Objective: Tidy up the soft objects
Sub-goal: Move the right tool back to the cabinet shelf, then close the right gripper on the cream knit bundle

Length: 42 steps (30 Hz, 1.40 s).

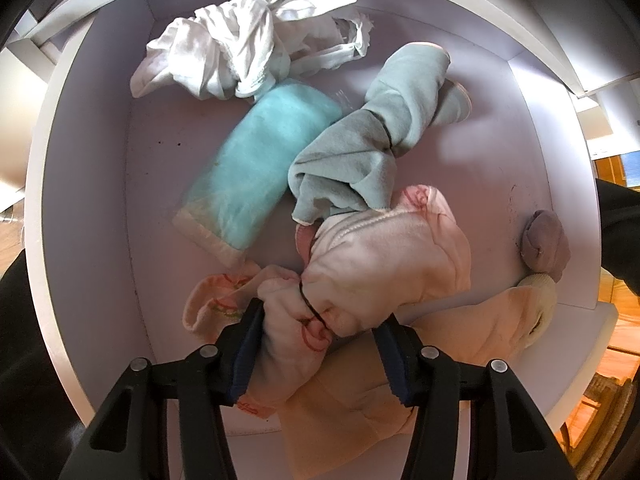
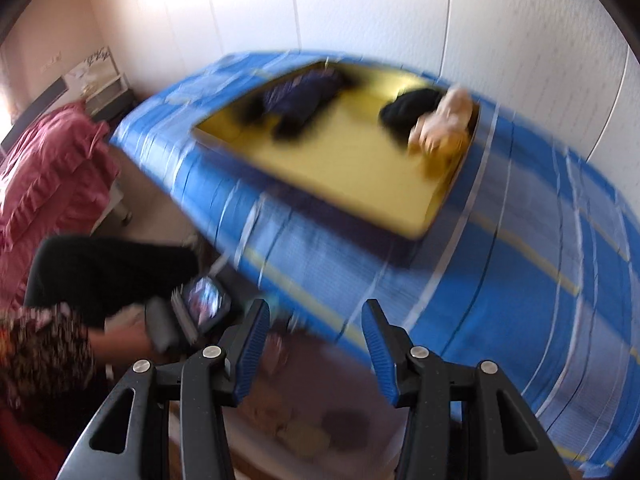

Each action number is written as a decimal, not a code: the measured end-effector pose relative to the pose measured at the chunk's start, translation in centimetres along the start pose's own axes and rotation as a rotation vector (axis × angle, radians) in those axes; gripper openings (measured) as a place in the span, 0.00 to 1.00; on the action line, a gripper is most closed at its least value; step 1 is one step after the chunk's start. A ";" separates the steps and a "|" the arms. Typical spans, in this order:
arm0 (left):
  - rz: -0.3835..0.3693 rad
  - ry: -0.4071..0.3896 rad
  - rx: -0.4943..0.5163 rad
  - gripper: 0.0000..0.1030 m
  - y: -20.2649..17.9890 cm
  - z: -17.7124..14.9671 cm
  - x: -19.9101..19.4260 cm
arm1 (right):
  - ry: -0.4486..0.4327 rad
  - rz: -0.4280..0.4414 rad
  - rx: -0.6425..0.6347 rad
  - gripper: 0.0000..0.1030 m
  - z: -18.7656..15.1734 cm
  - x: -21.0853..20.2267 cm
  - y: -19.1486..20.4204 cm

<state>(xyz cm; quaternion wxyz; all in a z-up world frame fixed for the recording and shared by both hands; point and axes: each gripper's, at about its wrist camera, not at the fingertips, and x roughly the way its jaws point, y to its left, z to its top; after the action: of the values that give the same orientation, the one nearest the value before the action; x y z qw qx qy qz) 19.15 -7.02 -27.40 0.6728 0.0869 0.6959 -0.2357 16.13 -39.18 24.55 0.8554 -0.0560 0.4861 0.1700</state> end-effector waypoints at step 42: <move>-0.019 -0.019 -0.018 0.48 0.2 -0.9 -2.7 | 0.823 0.112 0.734 0.67 -19.4 23.6 -5.1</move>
<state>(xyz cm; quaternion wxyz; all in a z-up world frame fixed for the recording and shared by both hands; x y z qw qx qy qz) 18.66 -5.89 -24.86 0.6778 0.0719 0.6925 -0.2365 13.22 -43.43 -5.97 0.5478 0.2096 0.8099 -0.0013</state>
